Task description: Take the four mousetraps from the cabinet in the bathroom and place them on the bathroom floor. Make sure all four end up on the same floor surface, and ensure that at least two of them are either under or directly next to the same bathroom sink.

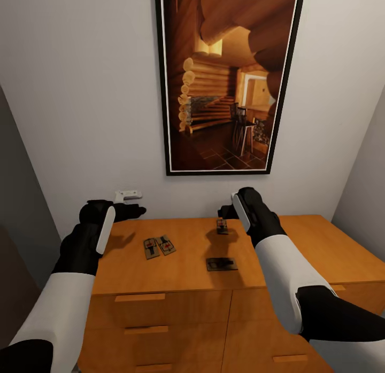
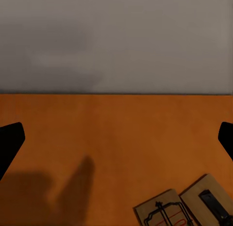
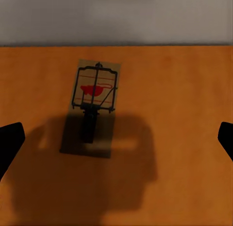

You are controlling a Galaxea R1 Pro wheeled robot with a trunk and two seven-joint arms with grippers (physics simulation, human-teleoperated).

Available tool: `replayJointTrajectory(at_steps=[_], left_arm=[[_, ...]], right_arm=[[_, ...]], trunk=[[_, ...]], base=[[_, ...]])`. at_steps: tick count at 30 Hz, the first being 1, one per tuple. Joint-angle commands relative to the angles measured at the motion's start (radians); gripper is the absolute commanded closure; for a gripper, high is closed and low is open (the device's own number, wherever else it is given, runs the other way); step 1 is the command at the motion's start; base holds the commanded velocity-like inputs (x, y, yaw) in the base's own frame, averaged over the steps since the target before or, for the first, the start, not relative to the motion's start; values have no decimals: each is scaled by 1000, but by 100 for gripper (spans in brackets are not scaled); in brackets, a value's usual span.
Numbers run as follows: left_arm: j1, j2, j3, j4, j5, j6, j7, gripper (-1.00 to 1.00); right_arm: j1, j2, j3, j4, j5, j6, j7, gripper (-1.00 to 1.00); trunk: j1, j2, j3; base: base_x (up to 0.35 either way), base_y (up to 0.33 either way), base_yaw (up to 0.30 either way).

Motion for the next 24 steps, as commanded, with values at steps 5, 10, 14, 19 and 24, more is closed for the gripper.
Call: replayJointTrajectory(at_steps=[5, 10, 14, 19, 24], left_arm=[[-1, -1, 3, 0, 5, 4, 1, -100], [-1, -1, 3, 0, 5, 4, 1, -100], [-1, -1, 3, 0, 4, 4, 3, -100], [-1, 0, 3, 0, 3, 4, 3, -100], [-1, 1, 3, 0, 2, 4, 3, -100]], right_arm=[[-2, 1, -5, 0, -1, 4, -4, -100], [-2, 1, -6, 0, -1, 4, -5, -100], [-2, 1, -6, 0, -1, 4, -5, -100], [-2, 1, -6, 0, -1, 4, -6, -100], [-2, 1, -6, 0, -1, 4, -6, -100]], trunk=[[0, -1, -1], [0, -1, -1], [0, -1, -1], [0, -1, -1], [0, -1, -1]], base=[[0, 0, 0], [0, 0, 0], [19, 0, 0], [76, 0, 0], [43, 0, 0]])
